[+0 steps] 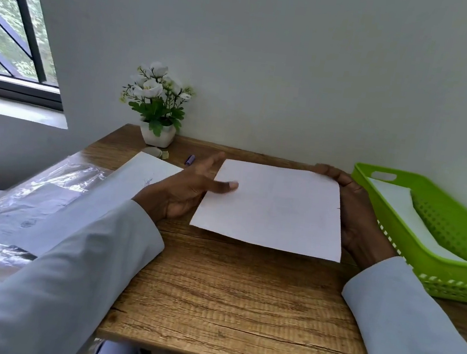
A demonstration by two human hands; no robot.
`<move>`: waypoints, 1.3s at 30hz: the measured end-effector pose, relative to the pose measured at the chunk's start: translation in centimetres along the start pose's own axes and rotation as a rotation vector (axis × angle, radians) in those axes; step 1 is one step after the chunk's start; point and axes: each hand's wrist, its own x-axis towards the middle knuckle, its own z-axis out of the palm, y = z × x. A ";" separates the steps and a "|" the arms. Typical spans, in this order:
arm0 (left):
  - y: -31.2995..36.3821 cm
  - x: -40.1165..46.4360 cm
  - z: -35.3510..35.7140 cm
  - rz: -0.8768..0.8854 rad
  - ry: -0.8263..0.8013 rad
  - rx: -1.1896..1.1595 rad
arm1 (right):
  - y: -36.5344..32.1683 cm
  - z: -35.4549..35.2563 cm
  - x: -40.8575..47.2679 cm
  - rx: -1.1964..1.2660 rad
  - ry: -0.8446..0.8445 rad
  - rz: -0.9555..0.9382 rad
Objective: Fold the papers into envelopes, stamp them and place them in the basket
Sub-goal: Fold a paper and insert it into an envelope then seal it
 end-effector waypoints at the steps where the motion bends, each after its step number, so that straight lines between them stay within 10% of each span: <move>1: -0.1 0.1 0.2 0.014 -0.013 -0.017 | 0.2 -0.1 0.3 0.015 0.026 -0.001; 11: -0.2 0.7 -0.4 0.182 0.159 -0.148 | 0.5 0.4 0.2 -0.100 -0.149 -0.048; 19: -0.4 1.1 -0.5 0.360 0.300 0.505 | 0.7 0.0 -0.1 -0.285 -0.105 -0.147; 30: -0.3 0.9 -0.1 0.582 0.453 0.685 | 0.6 0.4 -0.1 -0.395 -0.034 -0.408; 39: 0.5 -0.1 0.5 0.530 0.296 0.422 | -0.9 -0.7 -0.7 -0.258 -0.064 -0.194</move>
